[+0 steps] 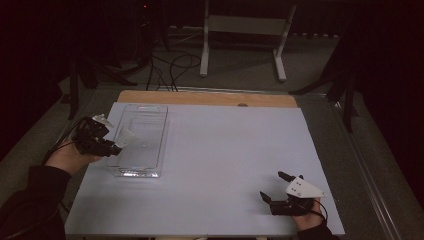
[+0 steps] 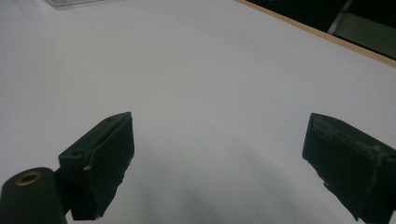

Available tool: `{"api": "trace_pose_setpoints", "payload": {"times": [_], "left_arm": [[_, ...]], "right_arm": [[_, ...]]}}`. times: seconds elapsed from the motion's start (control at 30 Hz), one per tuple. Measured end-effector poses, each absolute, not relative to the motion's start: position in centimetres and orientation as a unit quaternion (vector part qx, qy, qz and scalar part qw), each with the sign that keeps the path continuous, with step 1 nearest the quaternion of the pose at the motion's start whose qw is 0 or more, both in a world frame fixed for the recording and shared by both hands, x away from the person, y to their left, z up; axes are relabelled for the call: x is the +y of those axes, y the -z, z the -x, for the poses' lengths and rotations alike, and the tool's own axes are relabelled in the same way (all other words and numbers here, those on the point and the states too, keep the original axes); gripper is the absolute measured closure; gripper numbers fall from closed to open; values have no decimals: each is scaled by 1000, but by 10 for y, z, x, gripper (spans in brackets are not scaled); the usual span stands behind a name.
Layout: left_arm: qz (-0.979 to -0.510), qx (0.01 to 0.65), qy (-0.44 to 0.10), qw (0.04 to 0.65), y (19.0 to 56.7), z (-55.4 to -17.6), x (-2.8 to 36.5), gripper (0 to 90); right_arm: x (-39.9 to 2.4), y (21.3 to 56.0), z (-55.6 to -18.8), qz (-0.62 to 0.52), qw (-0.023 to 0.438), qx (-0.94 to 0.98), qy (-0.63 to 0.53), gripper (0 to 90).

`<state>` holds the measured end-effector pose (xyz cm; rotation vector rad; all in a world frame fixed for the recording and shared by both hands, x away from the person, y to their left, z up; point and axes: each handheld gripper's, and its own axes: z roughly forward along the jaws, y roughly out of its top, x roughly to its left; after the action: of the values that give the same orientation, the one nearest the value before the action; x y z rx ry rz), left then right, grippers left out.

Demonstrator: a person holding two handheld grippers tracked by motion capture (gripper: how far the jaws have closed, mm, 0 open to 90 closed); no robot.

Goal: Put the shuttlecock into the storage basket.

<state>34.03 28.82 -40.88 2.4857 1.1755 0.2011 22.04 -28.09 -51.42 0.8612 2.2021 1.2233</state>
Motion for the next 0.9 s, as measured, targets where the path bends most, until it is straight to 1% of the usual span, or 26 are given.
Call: {"api": "trace_pose_setpoints", "payload": {"times": [0.57, 0.9], "left_arm": [[-891, 423, -53, 157, 430, -346, 287, 666], [-905, 405, -59, 118, 436, -350, 279, 665]], "right_arm": [[-281, 515, -221, -313, 237, 804, -447, 89], [-282, 514, -221, -313, 238, 804, -447, 93]]}}
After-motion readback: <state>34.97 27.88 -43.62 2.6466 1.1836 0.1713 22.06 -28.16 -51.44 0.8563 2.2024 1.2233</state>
